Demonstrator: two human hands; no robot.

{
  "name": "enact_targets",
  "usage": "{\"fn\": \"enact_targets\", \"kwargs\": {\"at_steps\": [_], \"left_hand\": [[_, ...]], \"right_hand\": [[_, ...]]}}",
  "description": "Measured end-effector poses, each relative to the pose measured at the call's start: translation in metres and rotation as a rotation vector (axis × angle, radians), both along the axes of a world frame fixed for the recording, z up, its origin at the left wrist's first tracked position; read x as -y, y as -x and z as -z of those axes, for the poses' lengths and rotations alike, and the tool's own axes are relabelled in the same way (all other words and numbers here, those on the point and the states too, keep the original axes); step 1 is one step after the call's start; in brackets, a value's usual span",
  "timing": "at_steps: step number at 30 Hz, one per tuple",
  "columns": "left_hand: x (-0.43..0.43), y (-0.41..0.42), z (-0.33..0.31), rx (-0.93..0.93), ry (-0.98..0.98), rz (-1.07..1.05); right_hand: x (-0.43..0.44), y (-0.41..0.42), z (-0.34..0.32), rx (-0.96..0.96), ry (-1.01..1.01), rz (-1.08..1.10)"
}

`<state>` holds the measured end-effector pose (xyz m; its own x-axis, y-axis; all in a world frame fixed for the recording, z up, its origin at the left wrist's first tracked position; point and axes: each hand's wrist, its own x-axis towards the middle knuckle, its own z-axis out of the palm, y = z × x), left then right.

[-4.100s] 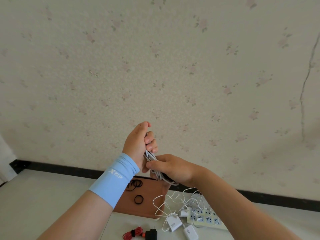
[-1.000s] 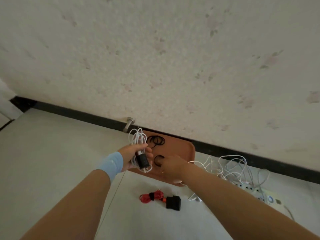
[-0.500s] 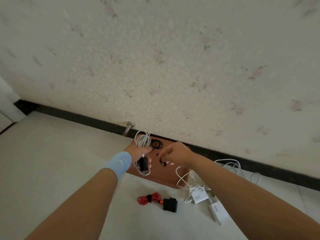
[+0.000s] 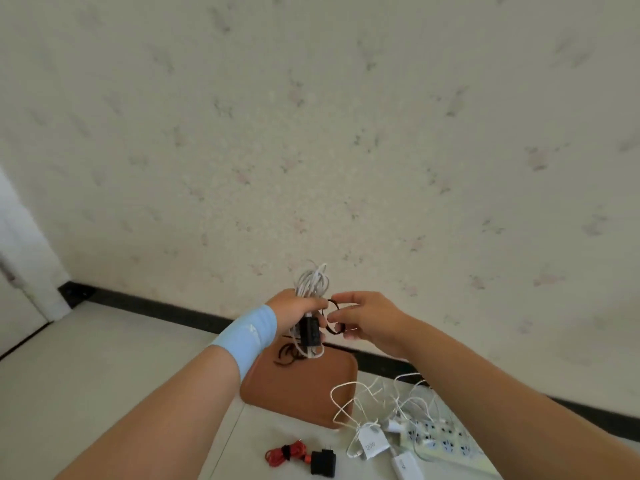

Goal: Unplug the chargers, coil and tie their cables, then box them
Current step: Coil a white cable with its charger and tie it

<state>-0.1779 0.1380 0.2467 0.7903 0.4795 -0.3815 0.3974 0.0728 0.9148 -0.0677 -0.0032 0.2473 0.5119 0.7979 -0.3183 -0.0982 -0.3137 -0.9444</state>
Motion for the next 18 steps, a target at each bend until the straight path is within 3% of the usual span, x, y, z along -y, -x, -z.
{"fn": "enact_targets", "kwargs": {"at_steps": [5,11,18], "left_hand": [[0.037,0.009,-0.052,0.069,-0.053,0.126],[0.072,0.01,-0.086,0.15,-0.1,0.228],[0.096,-0.015,-0.107,0.284,0.177,0.206]], "right_hand": [[0.049,0.009,-0.045,0.2,0.044,0.01],[0.096,0.005,-0.071,0.077,-0.109,-0.02],[0.108,-0.003,-0.079,0.146,-0.278,0.252]]}}
